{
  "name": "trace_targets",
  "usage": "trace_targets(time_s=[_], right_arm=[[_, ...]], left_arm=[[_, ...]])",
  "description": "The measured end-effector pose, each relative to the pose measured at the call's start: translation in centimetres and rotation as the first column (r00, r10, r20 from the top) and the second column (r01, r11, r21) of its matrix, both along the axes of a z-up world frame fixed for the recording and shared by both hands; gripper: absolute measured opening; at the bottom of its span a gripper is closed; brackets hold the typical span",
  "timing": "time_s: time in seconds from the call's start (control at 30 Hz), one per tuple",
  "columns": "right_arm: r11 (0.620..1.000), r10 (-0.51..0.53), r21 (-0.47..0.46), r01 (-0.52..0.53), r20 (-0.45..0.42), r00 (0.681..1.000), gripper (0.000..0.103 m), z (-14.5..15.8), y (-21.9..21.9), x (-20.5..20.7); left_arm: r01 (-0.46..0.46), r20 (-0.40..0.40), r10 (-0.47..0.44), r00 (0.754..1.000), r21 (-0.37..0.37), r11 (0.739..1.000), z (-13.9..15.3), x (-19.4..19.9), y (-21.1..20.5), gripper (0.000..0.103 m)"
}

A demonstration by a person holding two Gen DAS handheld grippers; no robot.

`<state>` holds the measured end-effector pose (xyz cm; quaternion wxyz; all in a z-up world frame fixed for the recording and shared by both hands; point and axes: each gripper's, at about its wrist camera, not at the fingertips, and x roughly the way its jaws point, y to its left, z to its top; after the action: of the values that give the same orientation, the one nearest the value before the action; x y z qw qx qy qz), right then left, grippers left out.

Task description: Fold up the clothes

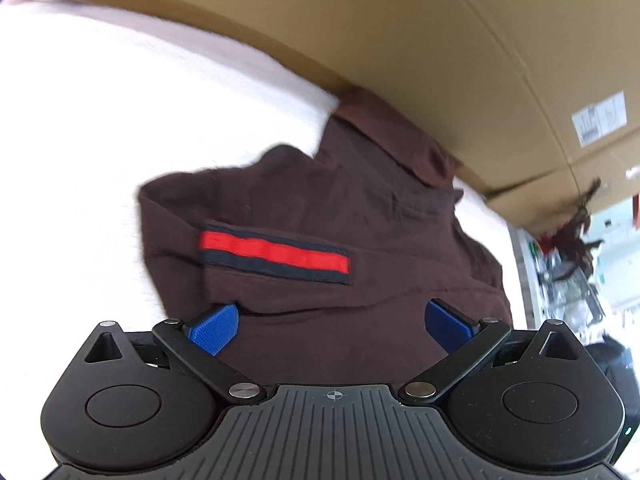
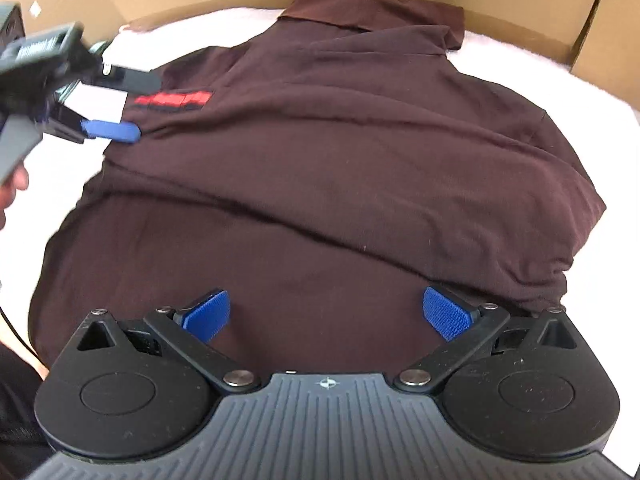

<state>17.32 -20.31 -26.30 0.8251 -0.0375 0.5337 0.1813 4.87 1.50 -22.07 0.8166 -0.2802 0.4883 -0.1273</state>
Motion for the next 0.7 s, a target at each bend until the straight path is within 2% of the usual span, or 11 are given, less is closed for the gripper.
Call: trace_targets(time_s=[0.07,0.13,0.23,0.3,0.47,0.6,0.7], right_arm=[[1.000,-0.006,-0.009,0.006,0.028,1.000,0.103,-0.3,-0.1,-0.4],[1.000,-0.012,-0.021,0.013,0.054,0.998,0.103,-0.5,0.1,-0.8],[1.000,-0.007,-0.030,0.010,0.114,0.994,0.103,-0.7,0.2,-1.9],[0.999,0.012,-0.053,-0.006,0.127,0.992,0.103,-0.7,0.6,-2.0],[0.998,-0.003,-0.066,0.008,0.088,0.996,0.103,-0.3,0.8,-1.2],[0.998,-0.009,-0.068,0.015,0.083,0.997,0.103,-0.2,0.9,-1.1],[0.999,-0.025,-0.030,0.027,0.060,0.998,0.102,0.7,0.5,-0.6]], left_arm=[[0.001,0.024,-0.001,1.000,0.012,1.000,0.6,-0.7,0.3,0.103],[0.050,0.046,-0.054,0.997,0.078,0.996,1.4,-1.2,-0.5,0.103],[0.164,0.069,-0.183,0.981,0.223,0.961,2.2,-1.8,-2.9,0.103],[0.230,0.077,-0.259,0.963,0.270,0.935,2.3,-1.8,-4.5,0.103],[0.245,0.053,-0.274,0.960,0.306,0.920,0.9,-1.0,-5.5,0.103],[0.267,-0.011,-0.278,0.960,0.318,0.910,-0.4,-1.1,-5.0,0.103],[0.273,-0.013,-0.281,0.960,0.288,0.918,-0.6,-1.6,-4.4,0.103]])
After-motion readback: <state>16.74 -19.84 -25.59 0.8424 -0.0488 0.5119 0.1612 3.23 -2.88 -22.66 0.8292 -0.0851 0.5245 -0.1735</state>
